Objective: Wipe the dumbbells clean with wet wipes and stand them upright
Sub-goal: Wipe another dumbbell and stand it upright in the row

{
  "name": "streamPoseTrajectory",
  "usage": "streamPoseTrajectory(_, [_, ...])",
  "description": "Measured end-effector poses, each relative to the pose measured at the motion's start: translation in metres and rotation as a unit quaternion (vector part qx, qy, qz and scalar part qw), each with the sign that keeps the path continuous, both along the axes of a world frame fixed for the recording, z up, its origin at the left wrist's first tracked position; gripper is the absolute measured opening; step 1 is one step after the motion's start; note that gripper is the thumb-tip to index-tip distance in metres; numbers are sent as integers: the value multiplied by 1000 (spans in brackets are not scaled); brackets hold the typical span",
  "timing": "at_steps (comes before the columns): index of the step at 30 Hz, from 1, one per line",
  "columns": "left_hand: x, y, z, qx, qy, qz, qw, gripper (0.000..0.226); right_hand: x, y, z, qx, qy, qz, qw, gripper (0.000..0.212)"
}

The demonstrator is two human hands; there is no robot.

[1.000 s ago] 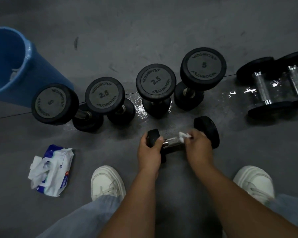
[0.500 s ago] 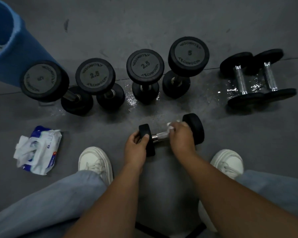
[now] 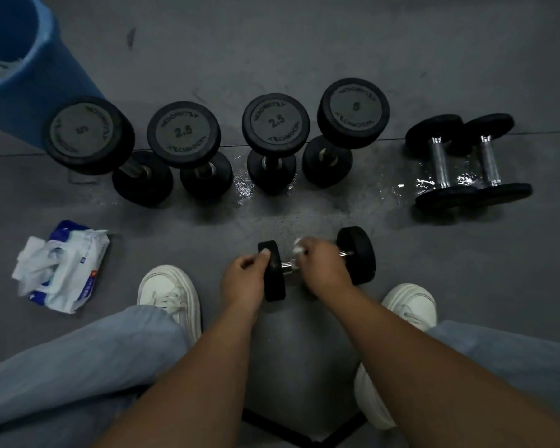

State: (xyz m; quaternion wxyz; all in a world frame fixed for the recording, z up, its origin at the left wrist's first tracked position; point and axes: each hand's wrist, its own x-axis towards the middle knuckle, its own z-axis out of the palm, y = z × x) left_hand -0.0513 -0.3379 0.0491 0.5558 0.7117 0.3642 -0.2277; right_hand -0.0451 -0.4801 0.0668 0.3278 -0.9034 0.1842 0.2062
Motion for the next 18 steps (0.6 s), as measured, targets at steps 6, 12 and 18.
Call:
streamPoseTrajectory(6, [-4,0,-4,41,1,-35,999,12,-8,7,-2,-11,53,55,997,15])
streamPoseTrajectory(12, [0,-1,-2,77,2,-61,995,14,-10,10,1,-84,81,108,987,19])
streamPoseTrajectory(18, [4,-2,4,105,14,-101,989,14,16,3,9,-71,122,100,985,24])
